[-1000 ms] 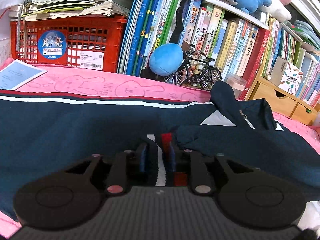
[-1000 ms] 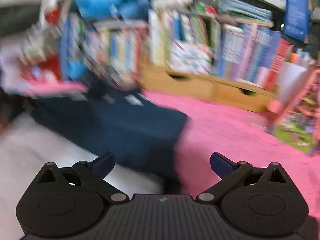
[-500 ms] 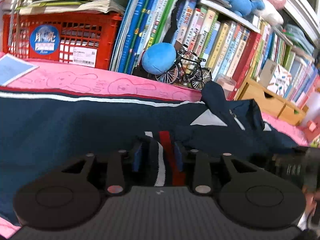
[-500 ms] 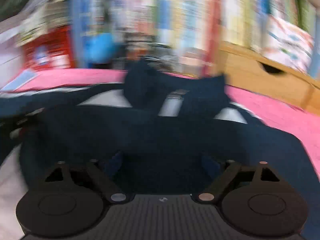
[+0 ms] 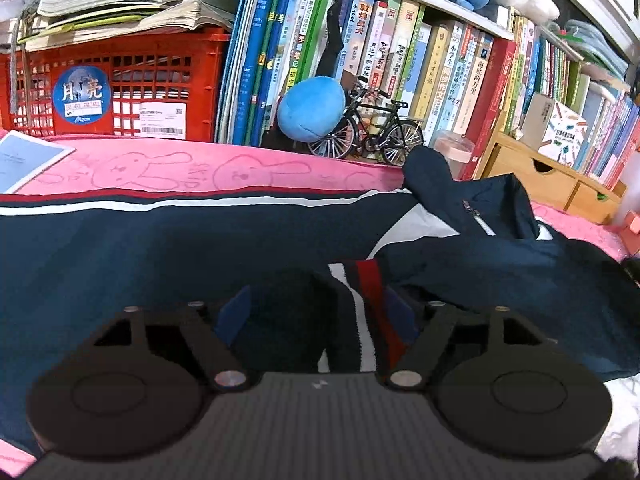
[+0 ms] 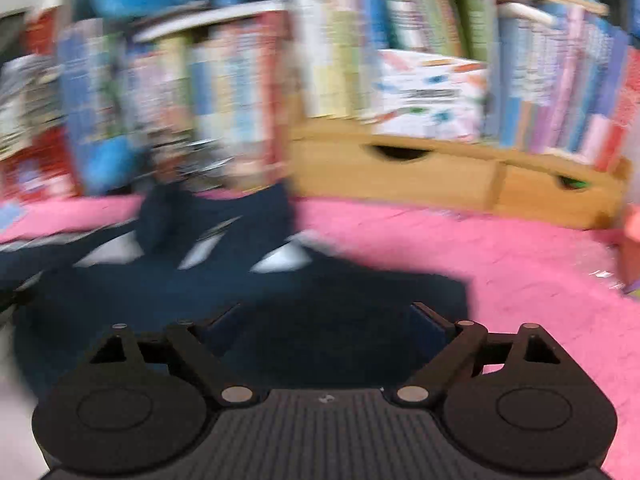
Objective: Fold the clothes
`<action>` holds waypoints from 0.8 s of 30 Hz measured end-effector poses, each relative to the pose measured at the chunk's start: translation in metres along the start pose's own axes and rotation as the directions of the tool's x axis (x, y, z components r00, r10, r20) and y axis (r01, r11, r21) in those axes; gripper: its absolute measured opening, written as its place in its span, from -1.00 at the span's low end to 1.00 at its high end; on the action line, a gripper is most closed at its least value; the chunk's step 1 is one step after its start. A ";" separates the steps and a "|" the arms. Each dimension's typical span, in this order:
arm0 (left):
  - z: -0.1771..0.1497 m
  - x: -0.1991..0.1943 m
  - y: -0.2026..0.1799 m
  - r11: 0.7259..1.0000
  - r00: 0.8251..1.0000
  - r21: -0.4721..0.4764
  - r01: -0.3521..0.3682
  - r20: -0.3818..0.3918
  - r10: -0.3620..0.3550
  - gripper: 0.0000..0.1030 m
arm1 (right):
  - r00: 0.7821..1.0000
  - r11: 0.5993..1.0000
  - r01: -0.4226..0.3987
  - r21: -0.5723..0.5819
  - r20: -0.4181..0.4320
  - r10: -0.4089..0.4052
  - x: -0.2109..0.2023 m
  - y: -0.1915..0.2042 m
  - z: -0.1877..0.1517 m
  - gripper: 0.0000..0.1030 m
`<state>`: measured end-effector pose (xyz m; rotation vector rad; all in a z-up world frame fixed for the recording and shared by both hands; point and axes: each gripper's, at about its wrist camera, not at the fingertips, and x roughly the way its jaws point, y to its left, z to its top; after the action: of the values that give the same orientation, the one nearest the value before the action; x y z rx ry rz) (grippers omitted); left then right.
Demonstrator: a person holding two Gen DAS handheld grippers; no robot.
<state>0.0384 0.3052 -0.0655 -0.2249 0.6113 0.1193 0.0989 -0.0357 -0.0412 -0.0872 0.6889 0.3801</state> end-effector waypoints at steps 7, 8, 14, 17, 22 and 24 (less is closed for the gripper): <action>0.002 -0.001 0.010 0.997 0.997 -0.016 -0.076 -0.007 0.075 0.71 | 0.992 0.994 0.108 0.012 -0.064 -0.107 -0.031 -0.050 -0.053 0.73; 0.002 -0.001 0.009 0.997 0.997 -0.010 -0.081 -0.008 0.081 0.71 | 0.989 0.990 0.133 0.054 -0.073 -0.129 -0.035 -0.061 -0.057 0.75; 0.002 0.000 0.009 0.996 0.996 -0.008 -0.083 -0.010 0.083 0.74 | 0.983 0.966 0.176 0.186 -0.077 -0.165 -0.051 -0.092 -0.073 0.79; 0.002 0.000 0.009 0.997 0.997 -0.010 -0.082 -0.010 0.082 0.75 | 0.971 0.964 0.233 0.126 -0.077 -0.225 -0.054 -0.077 -0.070 0.73; 0.002 0.000 0.008 0.996 0.996 -0.004 -0.088 -0.012 0.088 0.76 | 0.991 0.989 0.112 0.094 0.067 -0.119 -0.077 -0.044 -0.047 0.71; 0.002 0.000 0.008 0.996 0.996 -0.005 -0.087 -0.013 0.087 0.77 | 0.995 0.995 0.076 0.062 0.063 -0.080 -0.068 -0.029 -0.041 0.71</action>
<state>0.0381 0.3134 -0.0655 -0.2042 0.6334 0.2034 0.0366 -0.0925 -0.0307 -0.0451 0.6299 0.2865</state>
